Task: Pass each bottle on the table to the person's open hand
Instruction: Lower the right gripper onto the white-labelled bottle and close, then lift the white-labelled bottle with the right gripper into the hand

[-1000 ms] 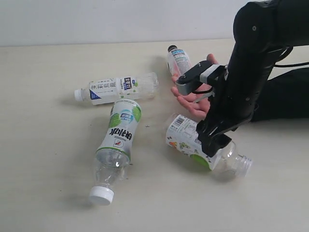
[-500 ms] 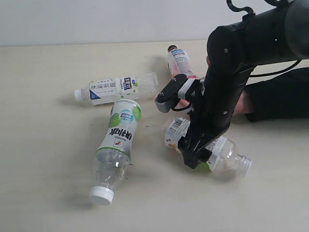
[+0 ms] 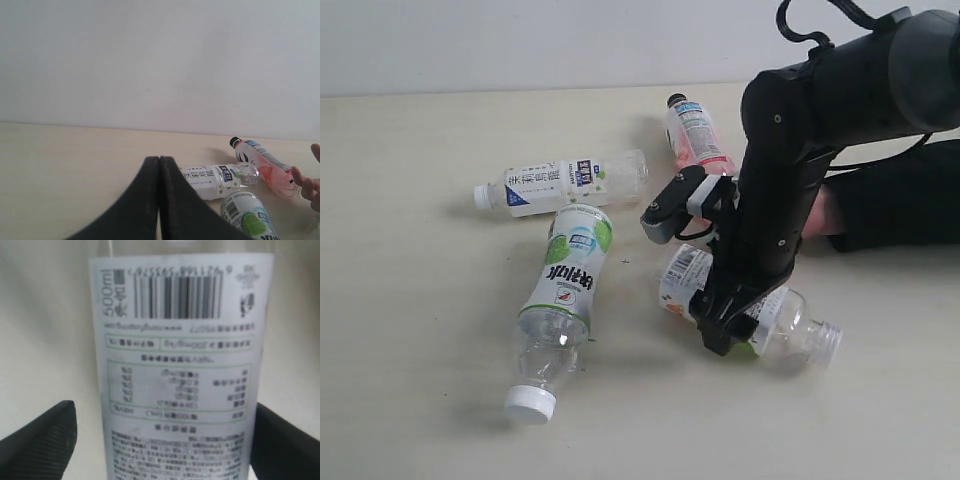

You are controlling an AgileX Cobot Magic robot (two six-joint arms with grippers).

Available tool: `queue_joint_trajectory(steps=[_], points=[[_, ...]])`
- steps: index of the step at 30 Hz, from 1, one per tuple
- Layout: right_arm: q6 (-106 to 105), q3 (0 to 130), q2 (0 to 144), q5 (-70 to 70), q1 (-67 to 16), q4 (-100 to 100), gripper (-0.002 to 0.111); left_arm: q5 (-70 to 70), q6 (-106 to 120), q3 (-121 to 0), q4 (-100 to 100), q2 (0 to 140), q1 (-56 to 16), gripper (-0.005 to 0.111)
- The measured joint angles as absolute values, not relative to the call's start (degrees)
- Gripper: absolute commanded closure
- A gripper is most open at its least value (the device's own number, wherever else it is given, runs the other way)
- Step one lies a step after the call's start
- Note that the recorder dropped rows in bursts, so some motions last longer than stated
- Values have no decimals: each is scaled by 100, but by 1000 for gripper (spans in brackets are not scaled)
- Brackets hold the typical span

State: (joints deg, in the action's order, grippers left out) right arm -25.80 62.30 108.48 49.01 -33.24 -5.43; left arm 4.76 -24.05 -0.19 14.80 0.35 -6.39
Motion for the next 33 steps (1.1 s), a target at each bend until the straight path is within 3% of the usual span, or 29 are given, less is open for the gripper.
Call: queue_joint_trajectory(steps=[5, 11, 24, 33], points=[[-2557, 6230, 10956, 5167, -3324, -543, 58, 476, -2405, -19, 1480, 35, -639, 106], [-2268, 6403, 10942, 5878, -3324, -543, 107, 476, -2405, -19, 1480, 35, -639, 106], [-1790, 6557, 9374, 6482, -3293, -465, 108, 476, -2405, -19, 1480, 35, -639, 106], [-777, 7100, 9144, 5827, -2146, -220, 108, 476, -2405, -19, 1480, 35, -639, 106]])
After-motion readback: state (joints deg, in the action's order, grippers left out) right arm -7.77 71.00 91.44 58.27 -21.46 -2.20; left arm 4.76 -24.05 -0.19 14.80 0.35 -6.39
